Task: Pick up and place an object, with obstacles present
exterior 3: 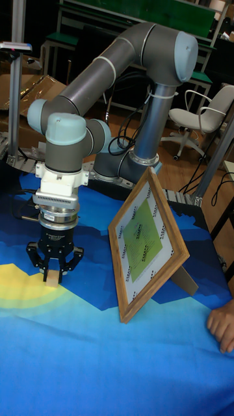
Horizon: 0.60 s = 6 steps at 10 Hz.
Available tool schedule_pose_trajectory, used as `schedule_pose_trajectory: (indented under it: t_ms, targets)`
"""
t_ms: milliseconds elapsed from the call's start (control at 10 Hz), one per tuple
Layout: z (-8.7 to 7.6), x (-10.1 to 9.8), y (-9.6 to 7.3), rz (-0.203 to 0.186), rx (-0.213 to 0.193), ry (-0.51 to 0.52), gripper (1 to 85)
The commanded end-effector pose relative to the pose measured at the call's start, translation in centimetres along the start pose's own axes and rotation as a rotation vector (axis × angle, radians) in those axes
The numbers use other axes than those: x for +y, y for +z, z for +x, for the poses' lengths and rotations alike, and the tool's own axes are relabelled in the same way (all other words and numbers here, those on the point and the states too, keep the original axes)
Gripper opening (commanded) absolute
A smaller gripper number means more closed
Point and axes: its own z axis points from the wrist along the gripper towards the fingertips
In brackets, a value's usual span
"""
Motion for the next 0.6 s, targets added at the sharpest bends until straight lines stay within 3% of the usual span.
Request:
schedule_pose_trajectory:
  t_ms: [0, 200, 400, 500]
  targets:
    - [0.3, 0.5, -4.0, 0.002, 0.059, 0.011, 1.3]
    - [-0.3, 1.0, -8.1, 0.016, 0.091, -0.016, 1.3]
    - [-0.7, 1.7, -13.9, 0.063, 0.125, -0.047, 1.3]
    - [-0.6, 3.0, -15.2, 0.059, 0.122, -0.036, 1.3]
